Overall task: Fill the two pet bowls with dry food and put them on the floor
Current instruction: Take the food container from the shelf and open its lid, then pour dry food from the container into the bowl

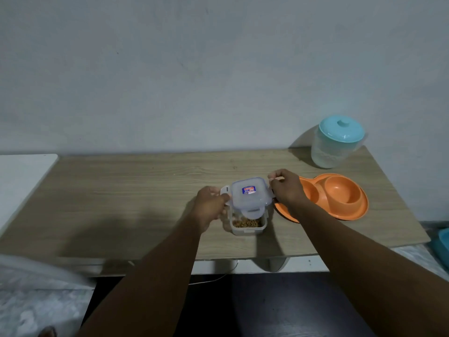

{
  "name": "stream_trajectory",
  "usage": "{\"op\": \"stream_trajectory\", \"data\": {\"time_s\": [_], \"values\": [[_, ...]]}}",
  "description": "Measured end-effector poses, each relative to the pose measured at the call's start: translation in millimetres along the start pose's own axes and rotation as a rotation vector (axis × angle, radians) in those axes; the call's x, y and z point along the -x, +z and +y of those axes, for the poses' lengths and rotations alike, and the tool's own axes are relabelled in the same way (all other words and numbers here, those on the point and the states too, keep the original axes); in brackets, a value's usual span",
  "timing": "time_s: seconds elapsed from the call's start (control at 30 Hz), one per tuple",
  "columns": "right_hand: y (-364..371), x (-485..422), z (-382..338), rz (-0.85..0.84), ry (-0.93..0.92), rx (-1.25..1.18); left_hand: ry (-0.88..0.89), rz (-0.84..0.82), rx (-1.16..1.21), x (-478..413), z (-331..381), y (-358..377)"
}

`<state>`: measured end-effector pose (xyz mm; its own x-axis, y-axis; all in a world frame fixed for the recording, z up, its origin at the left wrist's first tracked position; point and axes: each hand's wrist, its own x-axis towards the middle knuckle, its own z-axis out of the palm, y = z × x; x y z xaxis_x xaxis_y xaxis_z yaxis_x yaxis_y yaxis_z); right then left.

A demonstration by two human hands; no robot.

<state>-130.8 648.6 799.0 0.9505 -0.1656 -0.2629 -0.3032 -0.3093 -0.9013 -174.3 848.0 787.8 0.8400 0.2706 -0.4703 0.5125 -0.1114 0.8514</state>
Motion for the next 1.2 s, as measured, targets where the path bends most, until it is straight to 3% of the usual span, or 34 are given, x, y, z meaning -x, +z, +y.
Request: {"op": "stream_trajectory", "data": {"time_s": [0.17,0.27,0.37,0.5,0.57,0.73,0.97,1.2], "values": [[-10.3,4.7,-55.8,-0.23,0.178,-0.381,0.027,0.046,0.201,-2.0,44.9,-30.1],[-5.6,9.5,-76.6,-0.352,0.178,-0.409,-0.011,-0.012,0.354,4.4,62.2,-57.9],[11.3,15.1,-81.4,-0.42,0.091,-0.158,0.004,0.001,0.361,10.8,59.2,-81.2],[50.5,14.0,-69.1,-0.315,-0.208,0.388,0.118,0.221,-0.003,8.4,20.8,-107.9],[73.0,21.0,-57.2,-0.358,-0.23,0.6,0.132,0.319,-0.139,7.5,-2.3,-118.9],[107.0,48.8,-26.7,-0.287,-0.366,1.09,0.041,0.344,-0.312,9.1,-41.2,-120.1],[130.2,50.2,1.5,-0.387,-0.423,1.277,-0.019,0.241,-0.171,-4.3,-72.7,-102.7],[131.1,44.8,7.3,-0.331,-0.405,1.261,-0.009,0.273,-0.233,0.4,-78.8,-88.5]]}}
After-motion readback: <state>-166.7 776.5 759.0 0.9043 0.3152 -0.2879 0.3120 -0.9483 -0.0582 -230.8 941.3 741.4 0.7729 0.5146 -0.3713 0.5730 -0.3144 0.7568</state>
